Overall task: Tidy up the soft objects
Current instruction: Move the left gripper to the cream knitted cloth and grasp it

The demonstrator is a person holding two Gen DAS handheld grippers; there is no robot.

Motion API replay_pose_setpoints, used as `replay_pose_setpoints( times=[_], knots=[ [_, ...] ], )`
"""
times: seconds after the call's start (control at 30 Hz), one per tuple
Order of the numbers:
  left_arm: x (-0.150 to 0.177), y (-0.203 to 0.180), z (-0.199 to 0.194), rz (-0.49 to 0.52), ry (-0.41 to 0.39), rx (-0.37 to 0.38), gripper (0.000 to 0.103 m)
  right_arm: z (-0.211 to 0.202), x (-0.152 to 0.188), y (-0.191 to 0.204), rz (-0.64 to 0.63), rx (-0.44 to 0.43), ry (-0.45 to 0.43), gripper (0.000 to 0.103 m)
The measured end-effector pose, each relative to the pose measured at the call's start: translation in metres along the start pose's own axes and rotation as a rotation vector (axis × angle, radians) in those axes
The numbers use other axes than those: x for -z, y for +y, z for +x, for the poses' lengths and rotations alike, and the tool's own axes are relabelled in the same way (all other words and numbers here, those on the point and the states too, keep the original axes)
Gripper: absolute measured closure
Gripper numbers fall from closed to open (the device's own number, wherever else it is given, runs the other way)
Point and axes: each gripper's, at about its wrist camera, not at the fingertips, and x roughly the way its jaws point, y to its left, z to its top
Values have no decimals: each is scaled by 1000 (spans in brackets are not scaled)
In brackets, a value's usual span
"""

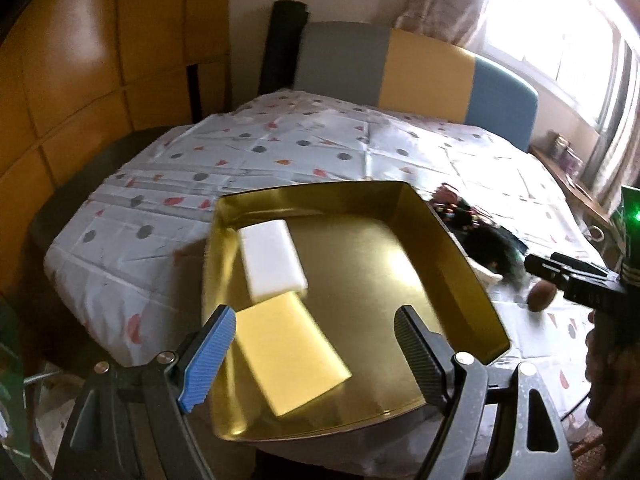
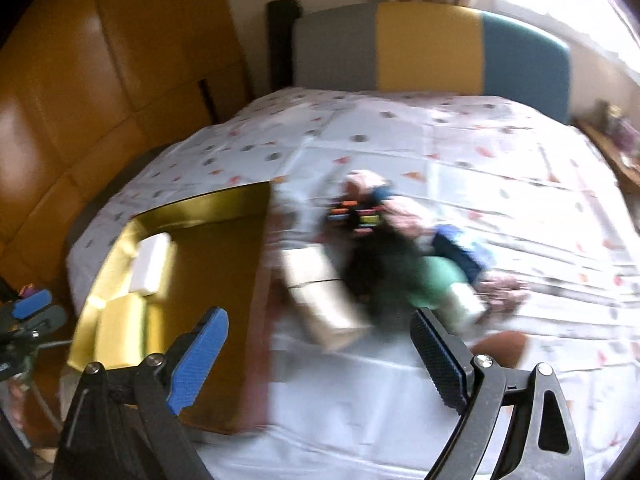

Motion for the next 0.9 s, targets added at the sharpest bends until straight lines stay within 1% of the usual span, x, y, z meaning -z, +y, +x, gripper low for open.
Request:
replay_pose_setpoints(
  times=[0.07, 0.17, 0.23, 0.27, 0.33, 0.37, 0.43, 0.47, 0.53, 0.6, 0.63, 0.67, 0.7, 0.73, 0.83, 0.9],
  knots=[
    [-4, -11, 3, 25, 12, 32, 21, -3, 1, -22, 20, 35, -9, 10],
    [-11, -33, 5, 92, 24, 94, 22, -7, 5, -60, 64, 92, -14, 10],
    [-19, -54, 9, 165, 37, 141, 22, -8, 9, -79, 94, 117, -20, 10],
    [-20, -61, 10, 186, 40, 151, 24, -9, 12, -88, 110, 128, -25, 10],
    [-28, -83, 13, 253, 49, 197, 29, -8, 18, -106, 156, 139, -31, 10],
    [-33, -95, 16, 291, 64, 237, 29, -7, 20, -112, 181, 136, -29, 10],
    [-41, -115, 24, 336, 108, 288, 29, -5, 21, -122, 216, 141, -17, 10],
    [-44, -123, 28, 342, 133, 317, 29, -7, 20, -124, 221, 144, -26, 10],
    [-52, -141, 38, 320, 199, 388, 30, -10, 18, -127, 223, 139, -45, 10],
    [-57, -157, 50, 302, 257, 425, 32, -12, 18, -128, 232, 130, -50, 10],
    [-58, -164, 57, 286, 288, 431, 38, -13, 17, -128, 231, 127, -55, 10],
    [-59, -170, 64, 267, 326, 439, 40, -14, 17, -128, 230, 129, -60, 10],
    [-59, -180, 74, 238, 375, 459, 41, -15, 16, -128, 233, 131, -65, 10],
    [-59, -184, 80, 217, 400, 466, 41, -17, 16, -130, 241, 128, -70, 10],
    [-56, -197, 102, 143, 480, 449, 41, -21, 15, -135, 268, 118, -87, 9],
    [-53, -200, 119, 78, 536, 418, 41, -24, 15, -138, 283, 115, -97, 8]
  ],
)
